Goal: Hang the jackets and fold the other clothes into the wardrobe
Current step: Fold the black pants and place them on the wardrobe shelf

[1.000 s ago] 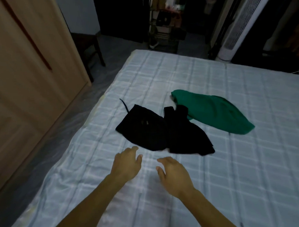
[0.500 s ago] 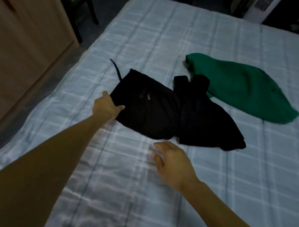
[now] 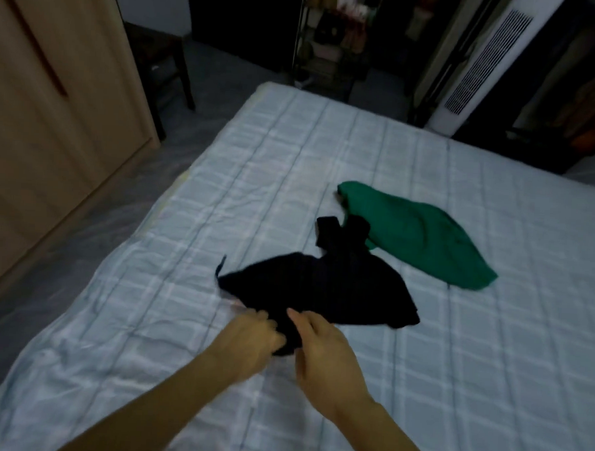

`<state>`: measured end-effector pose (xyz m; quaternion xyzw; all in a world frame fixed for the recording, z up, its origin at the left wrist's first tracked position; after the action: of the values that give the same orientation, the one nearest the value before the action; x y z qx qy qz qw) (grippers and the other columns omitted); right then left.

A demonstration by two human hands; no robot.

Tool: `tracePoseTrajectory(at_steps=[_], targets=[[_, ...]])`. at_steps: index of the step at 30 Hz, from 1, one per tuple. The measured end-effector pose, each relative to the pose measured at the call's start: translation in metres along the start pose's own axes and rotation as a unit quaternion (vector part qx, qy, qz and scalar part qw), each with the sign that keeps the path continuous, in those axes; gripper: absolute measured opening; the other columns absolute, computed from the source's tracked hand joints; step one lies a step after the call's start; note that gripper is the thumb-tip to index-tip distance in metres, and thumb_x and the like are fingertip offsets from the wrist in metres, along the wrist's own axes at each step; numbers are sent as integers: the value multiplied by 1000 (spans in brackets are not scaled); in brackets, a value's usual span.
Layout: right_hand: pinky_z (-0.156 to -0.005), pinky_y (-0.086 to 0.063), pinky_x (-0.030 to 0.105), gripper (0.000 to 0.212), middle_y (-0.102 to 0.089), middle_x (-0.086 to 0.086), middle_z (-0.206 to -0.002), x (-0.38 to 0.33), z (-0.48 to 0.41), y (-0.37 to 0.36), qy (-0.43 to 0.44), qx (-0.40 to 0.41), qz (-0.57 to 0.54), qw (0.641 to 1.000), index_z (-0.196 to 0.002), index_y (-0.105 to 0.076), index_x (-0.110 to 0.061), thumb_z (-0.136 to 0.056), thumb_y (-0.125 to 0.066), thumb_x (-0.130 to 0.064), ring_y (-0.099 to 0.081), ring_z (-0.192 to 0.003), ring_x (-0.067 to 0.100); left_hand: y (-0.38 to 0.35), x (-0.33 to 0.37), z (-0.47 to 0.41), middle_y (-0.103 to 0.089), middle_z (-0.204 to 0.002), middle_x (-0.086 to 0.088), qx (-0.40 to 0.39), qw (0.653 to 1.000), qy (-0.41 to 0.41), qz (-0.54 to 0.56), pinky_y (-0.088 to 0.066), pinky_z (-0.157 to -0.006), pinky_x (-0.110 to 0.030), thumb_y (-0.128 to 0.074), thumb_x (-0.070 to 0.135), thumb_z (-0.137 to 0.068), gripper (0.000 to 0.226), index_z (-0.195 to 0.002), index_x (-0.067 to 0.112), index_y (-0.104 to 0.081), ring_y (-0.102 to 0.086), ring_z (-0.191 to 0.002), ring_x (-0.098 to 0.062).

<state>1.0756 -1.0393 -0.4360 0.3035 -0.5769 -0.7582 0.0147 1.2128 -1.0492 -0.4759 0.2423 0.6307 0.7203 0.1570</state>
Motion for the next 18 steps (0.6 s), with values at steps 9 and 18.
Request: tracePoseTrajectory(at_steps=[9, 18], targets=[[-116, -10, 45, 65, -1, 7, -159, -82, 34, 96, 49, -108, 165, 979, -144, -32, -25, -87, -61, -30, 4, -146, 26, 142, 47, 73, -54, -58, 4, 95, 990, -108, 4, -35, -48, -18, -84, 7, -39, 32, -54, 21, -59, -52, -53, -13], [-105, -23, 46, 62, -60, 4, -116, -160, 99, 179, -5, -77, 286, 955, -110, -54, -21, -62, -76, -54, -45, -121, 26, 253, 60, 171, -48, -60, 1, 173, 983, -56, -11, -34, -37, -28, -76, 3, -62, 22, -72, 20, -67, -48, -51, -19]])
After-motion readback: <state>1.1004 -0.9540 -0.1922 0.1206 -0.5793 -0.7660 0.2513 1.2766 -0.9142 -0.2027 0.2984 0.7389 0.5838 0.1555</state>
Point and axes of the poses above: each hand's wrist, its own z-axis away from the middle knuckle, its own y-axis out of the back of the hand, x = y × z, the point moved 3 cm from there along -z, towards the middle knuckle
